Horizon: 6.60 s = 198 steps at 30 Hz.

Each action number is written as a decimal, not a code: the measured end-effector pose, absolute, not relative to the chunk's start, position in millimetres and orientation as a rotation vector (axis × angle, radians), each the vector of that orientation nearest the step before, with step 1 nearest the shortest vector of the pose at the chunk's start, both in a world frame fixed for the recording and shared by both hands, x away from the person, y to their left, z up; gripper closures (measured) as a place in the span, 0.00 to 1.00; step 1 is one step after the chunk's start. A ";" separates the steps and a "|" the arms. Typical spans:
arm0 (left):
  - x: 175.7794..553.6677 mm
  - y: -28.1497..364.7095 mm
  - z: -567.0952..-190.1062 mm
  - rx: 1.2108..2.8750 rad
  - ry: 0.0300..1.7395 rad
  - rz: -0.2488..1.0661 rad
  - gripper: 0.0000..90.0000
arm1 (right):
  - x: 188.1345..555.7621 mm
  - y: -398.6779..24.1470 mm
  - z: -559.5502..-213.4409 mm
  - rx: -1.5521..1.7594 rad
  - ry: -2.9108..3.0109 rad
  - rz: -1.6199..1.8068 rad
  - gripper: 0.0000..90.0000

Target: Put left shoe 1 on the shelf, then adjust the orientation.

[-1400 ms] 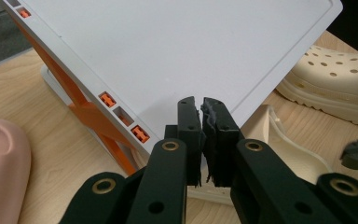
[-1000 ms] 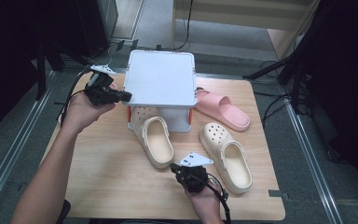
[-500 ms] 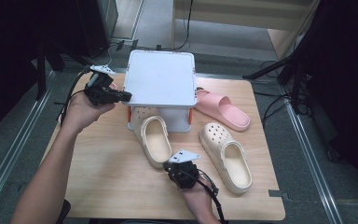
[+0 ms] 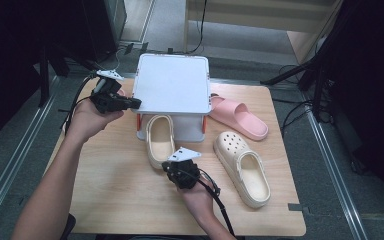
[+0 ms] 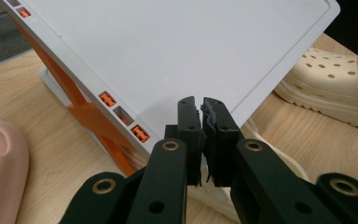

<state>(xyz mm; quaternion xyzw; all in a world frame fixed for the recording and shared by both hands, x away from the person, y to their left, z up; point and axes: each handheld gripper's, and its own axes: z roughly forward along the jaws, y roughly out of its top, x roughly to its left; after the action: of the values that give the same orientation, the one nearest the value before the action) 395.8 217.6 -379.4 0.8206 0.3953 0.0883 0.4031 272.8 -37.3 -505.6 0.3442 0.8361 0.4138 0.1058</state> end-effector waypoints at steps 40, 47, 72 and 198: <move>391.7 215.3 -372.2 2.037 1.004 0.167 0.70 | 342.5 -12.4 -491.4 1.055 2.408 1.358 0.92; 375.5 207.4 -365.0 2.043 0.967 0.135 0.45 | 320.2 -45.6 -473.7 1.005 2.442 1.367 0.74; 322.8 212.1 -399.8 2.025 1.022 0.144 0.42 | 287.5 -170.0 -456.1 1.045 2.387 1.393 0.63; 289.6 170.5 -465.5 2.080 1.013 0.094 0.86 | 301.3 -141.0 -450.8 0.878 2.639 1.343 0.90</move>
<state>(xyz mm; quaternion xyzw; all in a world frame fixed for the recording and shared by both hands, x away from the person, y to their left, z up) 289.6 170.5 -465.5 0.8229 0.4005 0.0370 0.4013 301.3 -141.0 -450.8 0.2843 0.8541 0.4346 0.0267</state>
